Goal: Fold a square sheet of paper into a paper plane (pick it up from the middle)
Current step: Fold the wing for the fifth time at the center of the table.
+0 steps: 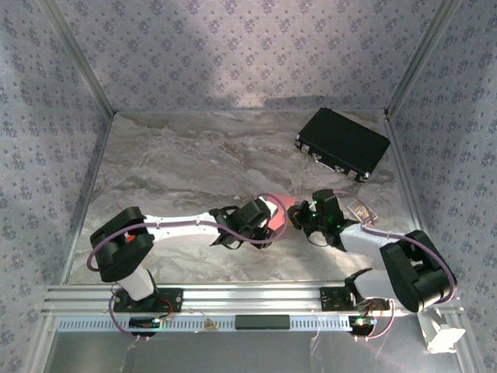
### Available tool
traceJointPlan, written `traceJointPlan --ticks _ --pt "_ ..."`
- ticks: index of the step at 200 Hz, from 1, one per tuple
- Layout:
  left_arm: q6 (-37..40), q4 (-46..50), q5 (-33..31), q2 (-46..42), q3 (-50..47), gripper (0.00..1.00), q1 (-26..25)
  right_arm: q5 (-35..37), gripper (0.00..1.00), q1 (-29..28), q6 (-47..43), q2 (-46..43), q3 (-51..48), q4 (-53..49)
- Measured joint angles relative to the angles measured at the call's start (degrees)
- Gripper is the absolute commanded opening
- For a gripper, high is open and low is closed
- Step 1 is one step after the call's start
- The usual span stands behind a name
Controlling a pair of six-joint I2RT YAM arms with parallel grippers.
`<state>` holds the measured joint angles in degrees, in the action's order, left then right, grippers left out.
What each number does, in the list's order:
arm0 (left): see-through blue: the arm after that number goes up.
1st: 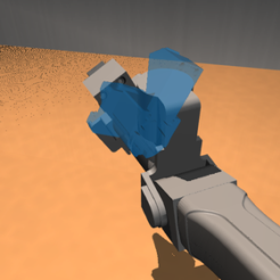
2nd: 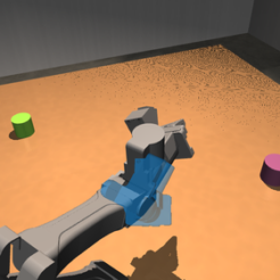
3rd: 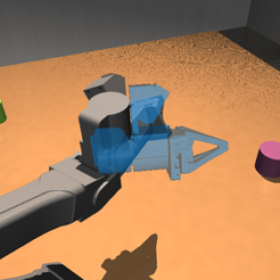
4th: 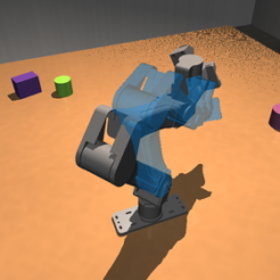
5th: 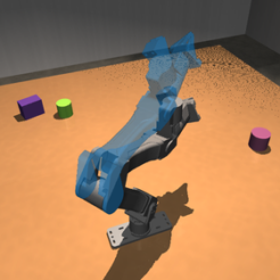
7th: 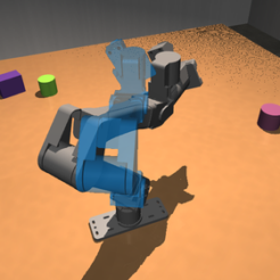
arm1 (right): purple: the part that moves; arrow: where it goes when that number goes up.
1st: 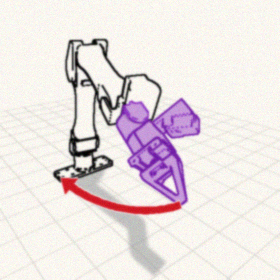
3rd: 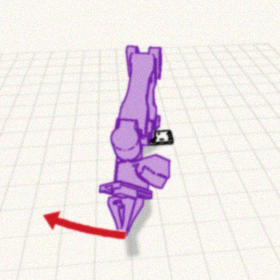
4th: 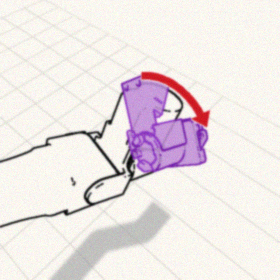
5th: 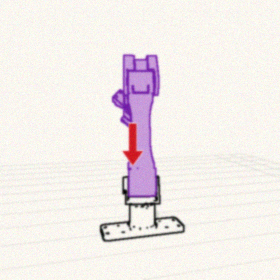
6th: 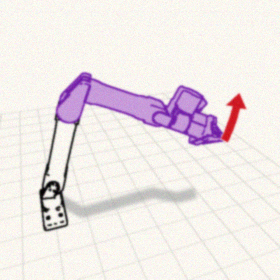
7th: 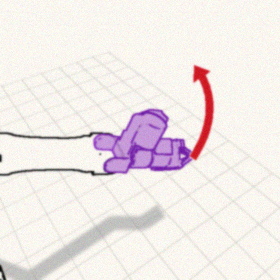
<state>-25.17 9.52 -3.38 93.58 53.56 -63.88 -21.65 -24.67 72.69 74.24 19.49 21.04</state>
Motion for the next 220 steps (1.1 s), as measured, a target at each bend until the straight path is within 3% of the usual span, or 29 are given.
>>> traceJointPlan --ticks 118,220 --pt "5.2 6.7 -13.1 7.9 6.8 0.48 -6.6 0.0 0.02 0.0 0.0 0.4 0.1 -0.1" --pt "6.3 9.2 -18.5 9.9 7.7 0.24 -7.2 0.0 0.02 0.0 0.3 0.4 0.3 -0.3"
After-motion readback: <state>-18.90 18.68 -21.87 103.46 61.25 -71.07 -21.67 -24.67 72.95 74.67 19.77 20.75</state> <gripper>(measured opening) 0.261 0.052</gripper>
